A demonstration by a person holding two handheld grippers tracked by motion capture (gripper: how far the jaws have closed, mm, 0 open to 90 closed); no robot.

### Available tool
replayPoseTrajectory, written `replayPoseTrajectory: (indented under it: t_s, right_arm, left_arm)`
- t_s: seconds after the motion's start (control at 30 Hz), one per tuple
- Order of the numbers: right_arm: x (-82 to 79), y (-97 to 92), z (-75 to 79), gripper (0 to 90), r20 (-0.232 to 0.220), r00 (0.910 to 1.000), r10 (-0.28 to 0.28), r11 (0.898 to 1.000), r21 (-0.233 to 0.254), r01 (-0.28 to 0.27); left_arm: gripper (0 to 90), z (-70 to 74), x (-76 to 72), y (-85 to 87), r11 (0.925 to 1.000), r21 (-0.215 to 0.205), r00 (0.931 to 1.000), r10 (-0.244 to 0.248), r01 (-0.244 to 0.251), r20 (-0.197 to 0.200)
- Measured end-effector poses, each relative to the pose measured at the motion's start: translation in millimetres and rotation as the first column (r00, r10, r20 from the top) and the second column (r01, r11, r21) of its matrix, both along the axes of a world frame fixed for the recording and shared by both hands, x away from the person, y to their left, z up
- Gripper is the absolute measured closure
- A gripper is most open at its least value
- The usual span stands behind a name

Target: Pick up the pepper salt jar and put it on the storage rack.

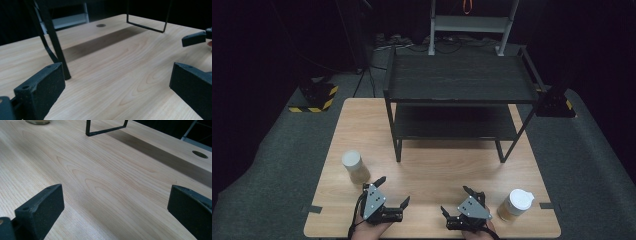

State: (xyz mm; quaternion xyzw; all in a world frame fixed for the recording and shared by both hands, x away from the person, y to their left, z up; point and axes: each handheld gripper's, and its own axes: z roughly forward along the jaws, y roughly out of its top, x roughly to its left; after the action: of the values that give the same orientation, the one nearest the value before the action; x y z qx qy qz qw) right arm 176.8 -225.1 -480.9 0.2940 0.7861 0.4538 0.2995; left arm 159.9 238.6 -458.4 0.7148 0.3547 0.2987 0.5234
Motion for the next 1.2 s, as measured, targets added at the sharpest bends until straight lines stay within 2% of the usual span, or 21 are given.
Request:
replayPoseTrajectory:
  t_s: [0.5,0.8,0.9,1.2]
  right_arm:
    - [0.0,0.0,0.0,0.0,0.000,1.0000,0.002,1.000,-0.001,-0.002]
    - [-0.1,-0.3,-0.3,0.0,0.003,1.0000,0.005,1.000,0.000,-0.005]
    - [0.3,0.0,0.1,0.0,0.001,1.0000,0.005,1.000,-0.003,-0.005]
    - [0.9,-0.9,0.1,0.0,-0.002,1.0000,0.006,1.000,0.001,-0.006]
  left_arm:
    - [0.3,10.3,-8.8,22.2,0.9960,-0.047,0.9961,0.078,-0.076,0.041]
    - [0.3,15.1,-17.1,39.1,0.9864,-0.074,0.9855,0.153,-0.147,0.074]
    - [0.3,15.0,-18.2,43.6,0.9824,-0.089,0.9824,0.171,-0.165,0.075]
    - [0.3,14.8,-20.3,52.3,0.9740,-0.098,0.9737,0.213,-0.204,0.082]
